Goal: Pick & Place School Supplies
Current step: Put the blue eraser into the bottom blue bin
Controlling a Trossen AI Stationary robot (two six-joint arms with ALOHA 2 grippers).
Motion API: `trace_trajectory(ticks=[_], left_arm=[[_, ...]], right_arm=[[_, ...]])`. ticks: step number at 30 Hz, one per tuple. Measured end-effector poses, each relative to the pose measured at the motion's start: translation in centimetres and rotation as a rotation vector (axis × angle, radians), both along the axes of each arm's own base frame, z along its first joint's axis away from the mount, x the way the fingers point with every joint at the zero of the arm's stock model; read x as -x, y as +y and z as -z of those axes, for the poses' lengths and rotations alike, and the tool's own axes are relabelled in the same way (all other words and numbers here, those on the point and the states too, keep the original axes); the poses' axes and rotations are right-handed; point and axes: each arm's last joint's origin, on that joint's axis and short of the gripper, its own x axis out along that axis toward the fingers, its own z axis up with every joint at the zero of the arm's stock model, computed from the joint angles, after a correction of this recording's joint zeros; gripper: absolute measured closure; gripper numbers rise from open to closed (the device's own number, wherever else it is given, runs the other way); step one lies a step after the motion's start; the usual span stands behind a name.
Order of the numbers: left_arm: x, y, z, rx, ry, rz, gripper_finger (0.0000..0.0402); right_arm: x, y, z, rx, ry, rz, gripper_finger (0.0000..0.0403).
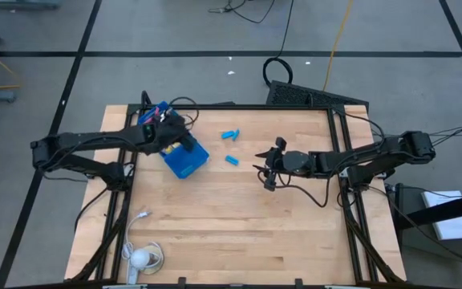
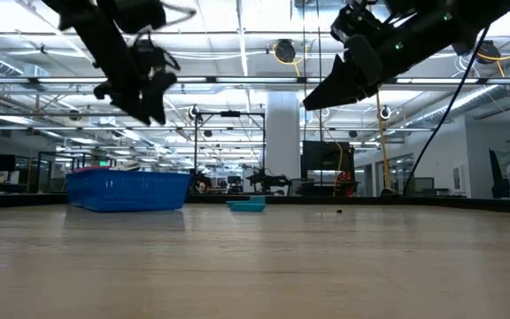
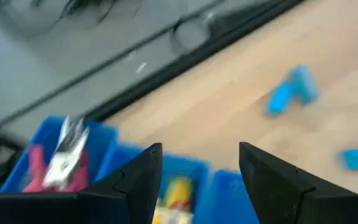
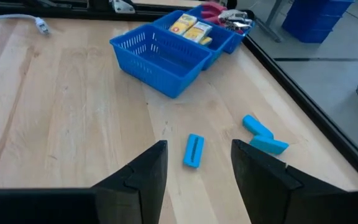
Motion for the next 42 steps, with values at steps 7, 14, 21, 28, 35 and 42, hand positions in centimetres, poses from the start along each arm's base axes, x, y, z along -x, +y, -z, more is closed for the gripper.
trace_trajectory(ticks=[7, 14, 21, 28, 35, 42], left_arm=[[0.0, -2.6, -3.7, -0.137, -0.279, 0.223, 0.0188], [0.2, -4.8, -2.7, -0.187, -0.493, 0.324, 0.0188], [0.3, -5.3, -1.6, -0.171, -0.535, 0.334, 0.0188], [0.2, -5.4, -1.7, -0.17, -0.543, 0.339, 0.0188], [0.3, -5.4, -1.6, -0.171, -0.529, 0.341, 0.0188], [0.3, -5.4, -1.6, -0.168, -0.525, 0.34, 0.0188]], right_arm=[[0.2, -0.8, 0.5, -0.048, -0.006, 0.053, 0.0231], [-0.7, -2.2, 2.8, -0.177, 0.042, 0.004, 0.0225], [-3.8, -5.6, 4.8, -0.164, 0.15, -0.07, 0.0225], [-7.6, -7.1, 6.9, -0.198, 0.221, -0.101, 0.0222], [-10.1, -7.5, 9.2, -0.207, 0.256, -0.093, 0.0222], [-10.6, -8.0, 10.9, -0.232, 0.277, -0.043, 0.0222]])
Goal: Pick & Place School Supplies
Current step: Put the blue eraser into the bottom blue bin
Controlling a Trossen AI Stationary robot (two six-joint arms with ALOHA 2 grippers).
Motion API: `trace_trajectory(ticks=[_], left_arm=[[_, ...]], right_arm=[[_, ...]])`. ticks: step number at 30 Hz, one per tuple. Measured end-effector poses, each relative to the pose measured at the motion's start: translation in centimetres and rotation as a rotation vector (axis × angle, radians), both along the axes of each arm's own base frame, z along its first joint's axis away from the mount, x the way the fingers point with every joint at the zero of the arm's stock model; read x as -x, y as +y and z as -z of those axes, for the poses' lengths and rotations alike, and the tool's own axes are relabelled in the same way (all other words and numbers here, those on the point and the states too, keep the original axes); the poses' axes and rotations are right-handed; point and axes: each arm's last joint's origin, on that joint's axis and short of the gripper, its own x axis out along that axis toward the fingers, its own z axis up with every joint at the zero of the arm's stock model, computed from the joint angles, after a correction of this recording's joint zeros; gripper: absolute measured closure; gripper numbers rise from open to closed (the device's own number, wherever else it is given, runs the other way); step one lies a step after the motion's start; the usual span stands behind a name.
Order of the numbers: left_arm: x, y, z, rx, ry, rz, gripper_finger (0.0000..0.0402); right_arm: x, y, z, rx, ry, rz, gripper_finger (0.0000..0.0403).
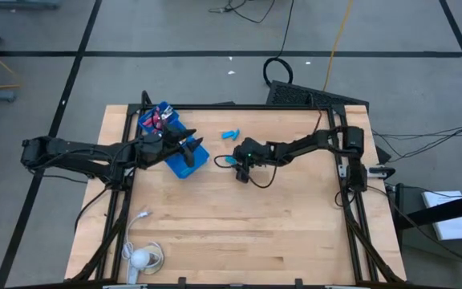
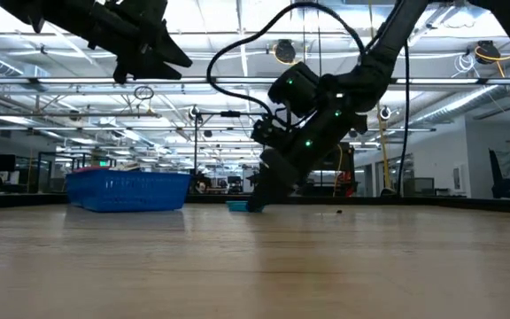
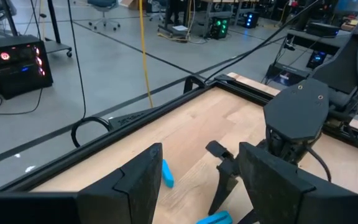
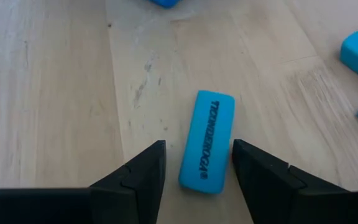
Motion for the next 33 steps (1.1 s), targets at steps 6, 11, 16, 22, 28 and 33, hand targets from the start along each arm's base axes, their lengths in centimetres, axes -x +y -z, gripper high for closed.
trace_trajectory(ticks=[6, 11, 16, 22, 28, 33], left_arm=[[0.0, 0.0, 0.0, 0.0, 0.0, -0.001, 0.0188], [0.0, 0.0, 0.0, 0.01, -0.003, -0.004, 0.0188], [0.0, 0.0, 0.1, 0.035, -0.015, -0.01, 0.0188], [0.0, -0.1, 0.1, 0.102, -0.053, -0.011, 0.0188], [-0.1, -0.3, 0.2, 0.165, -0.071, 0.052, 0.0188], [-0.9, -0.8, 1.0, 0.22, -0.06, 0.068, 0.0188]], right_arm=[[0.2, -0.1, 0.2, 0.011, 0.01, 0.017, 0.0234], [0.4, -0.1, 0.3, 0.011, 0.039, 0.017, 0.0264], [0.4, 0.1, 0.3, 0.021, 0.04, 0.007, 0.0309], [0.3, 0.5, -0.1, 0.066, 0.036, -0.036, 0.0335], [1.0, 2.6, -3.6, 0.22, 0.047, -0.085, 0.0331], [2.2, 5.3, -7.7, 0.333, 0.022, -0.092, 0.0338]])
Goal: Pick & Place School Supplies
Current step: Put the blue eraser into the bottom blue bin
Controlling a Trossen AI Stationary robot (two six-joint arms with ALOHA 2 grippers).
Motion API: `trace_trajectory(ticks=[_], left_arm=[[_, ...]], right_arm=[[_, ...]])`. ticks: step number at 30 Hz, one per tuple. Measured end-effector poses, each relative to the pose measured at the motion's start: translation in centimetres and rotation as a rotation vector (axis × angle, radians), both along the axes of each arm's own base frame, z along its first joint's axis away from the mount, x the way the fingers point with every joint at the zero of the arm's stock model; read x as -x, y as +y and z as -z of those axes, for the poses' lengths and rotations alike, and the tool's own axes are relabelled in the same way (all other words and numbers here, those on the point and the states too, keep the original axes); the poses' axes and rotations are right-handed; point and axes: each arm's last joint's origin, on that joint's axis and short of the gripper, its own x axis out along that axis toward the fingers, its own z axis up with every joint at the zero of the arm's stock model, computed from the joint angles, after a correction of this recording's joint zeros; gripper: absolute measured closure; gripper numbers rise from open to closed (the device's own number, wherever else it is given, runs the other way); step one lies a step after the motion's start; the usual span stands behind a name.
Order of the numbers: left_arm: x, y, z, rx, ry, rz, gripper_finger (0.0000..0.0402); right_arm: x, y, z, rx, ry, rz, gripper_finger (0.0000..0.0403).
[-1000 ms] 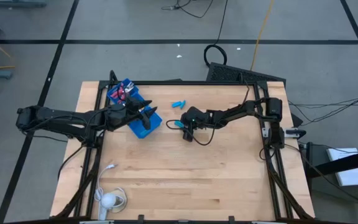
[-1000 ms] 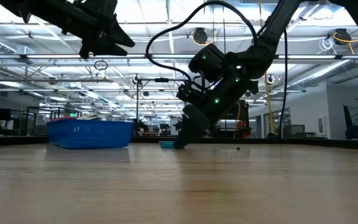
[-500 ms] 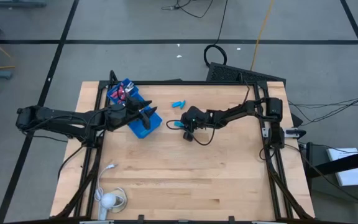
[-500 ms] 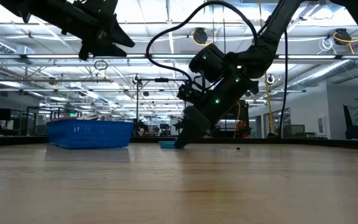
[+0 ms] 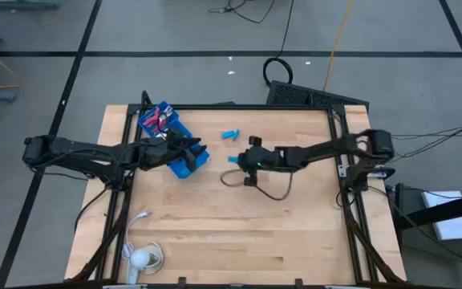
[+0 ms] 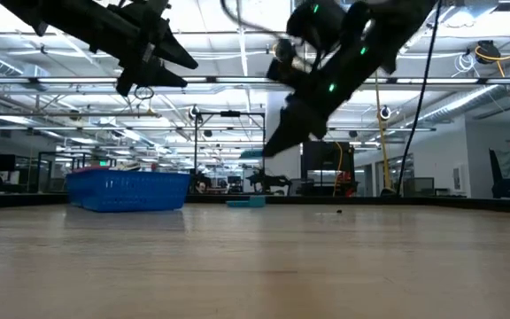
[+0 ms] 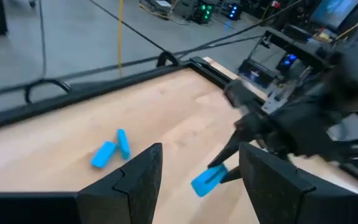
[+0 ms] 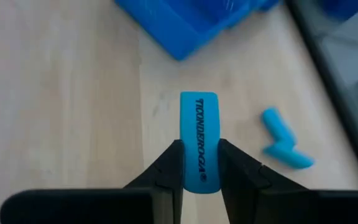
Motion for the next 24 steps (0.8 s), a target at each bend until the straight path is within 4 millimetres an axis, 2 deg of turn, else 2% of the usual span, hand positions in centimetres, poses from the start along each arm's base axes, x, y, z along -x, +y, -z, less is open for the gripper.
trace_trajectory(ticks=[7, 15, 24], left_arm=[[-3.0, -0.5, 1.9, 0.169, -0.095, 0.081, 0.0188], [-6.0, -0.9, 3.3, 0.226, -0.25, 0.238, 0.0188], [-6.7, -0.8, 4.8, 0.272, -0.218, 0.213, 0.0188]], right_arm=[[1.7, 3.8, -4.7, 0.169, -0.098, -0.005, 0.0334], [1.7, 5.2, -5.4, 0.229, -0.144, -0.021, 0.0332], [1.5, 5.7, -5.7, 0.229, -0.19, -0.033, 0.0332]])
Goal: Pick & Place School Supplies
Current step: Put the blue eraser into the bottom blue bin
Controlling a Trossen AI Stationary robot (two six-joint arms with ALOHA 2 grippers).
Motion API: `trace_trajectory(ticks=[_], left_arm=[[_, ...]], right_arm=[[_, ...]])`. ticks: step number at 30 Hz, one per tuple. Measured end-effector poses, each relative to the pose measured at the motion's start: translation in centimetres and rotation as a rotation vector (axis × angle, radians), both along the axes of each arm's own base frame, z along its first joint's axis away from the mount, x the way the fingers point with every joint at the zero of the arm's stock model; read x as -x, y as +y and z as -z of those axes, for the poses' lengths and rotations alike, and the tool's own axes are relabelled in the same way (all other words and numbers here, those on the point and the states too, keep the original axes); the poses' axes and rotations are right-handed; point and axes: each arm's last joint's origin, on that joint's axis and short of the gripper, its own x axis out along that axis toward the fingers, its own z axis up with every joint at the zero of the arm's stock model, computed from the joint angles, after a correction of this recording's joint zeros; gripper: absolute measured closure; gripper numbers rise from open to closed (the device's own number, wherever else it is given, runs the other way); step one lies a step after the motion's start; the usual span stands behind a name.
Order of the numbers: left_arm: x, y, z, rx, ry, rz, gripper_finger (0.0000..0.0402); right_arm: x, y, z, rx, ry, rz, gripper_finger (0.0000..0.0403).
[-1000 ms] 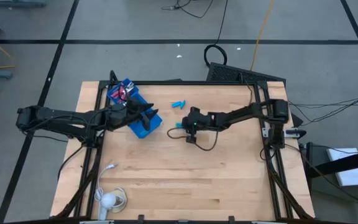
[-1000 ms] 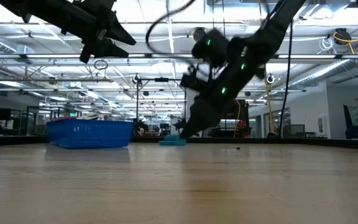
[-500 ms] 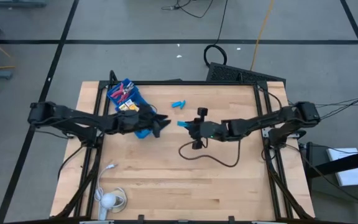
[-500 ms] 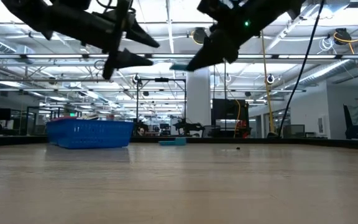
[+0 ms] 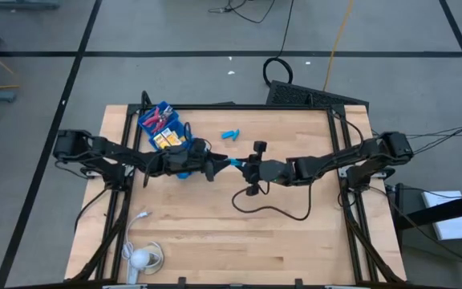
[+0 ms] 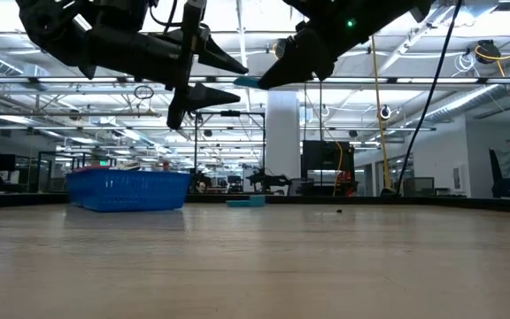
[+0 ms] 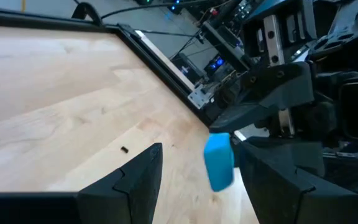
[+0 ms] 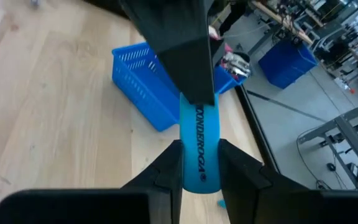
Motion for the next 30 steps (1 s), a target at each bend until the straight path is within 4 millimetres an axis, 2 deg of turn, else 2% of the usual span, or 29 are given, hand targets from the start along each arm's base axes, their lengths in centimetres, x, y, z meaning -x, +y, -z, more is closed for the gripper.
trace_trajectory(ticks=[12, 21, 30], left_arm=[[0.0, 0.0, -0.04, 0.007, -0.005, 0.003, 0.0195], [-0.04, -0.13, -0.24, 0.033, -0.03, 0.028, 0.0292], [-0.06, -0.18, -0.34, -0.025, -0.031, 0.038, 0.0361]], right_arm=[[-0.08, -0.05, -0.16, 0.011, -0.013, -0.005, 0.033], [-0.09, -0.05, -0.16, 0.009, -0.013, -0.008, 0.033], [-0.1, -0.05, -0.19, 0.009, -0.014, -0.008, 0.0327]])
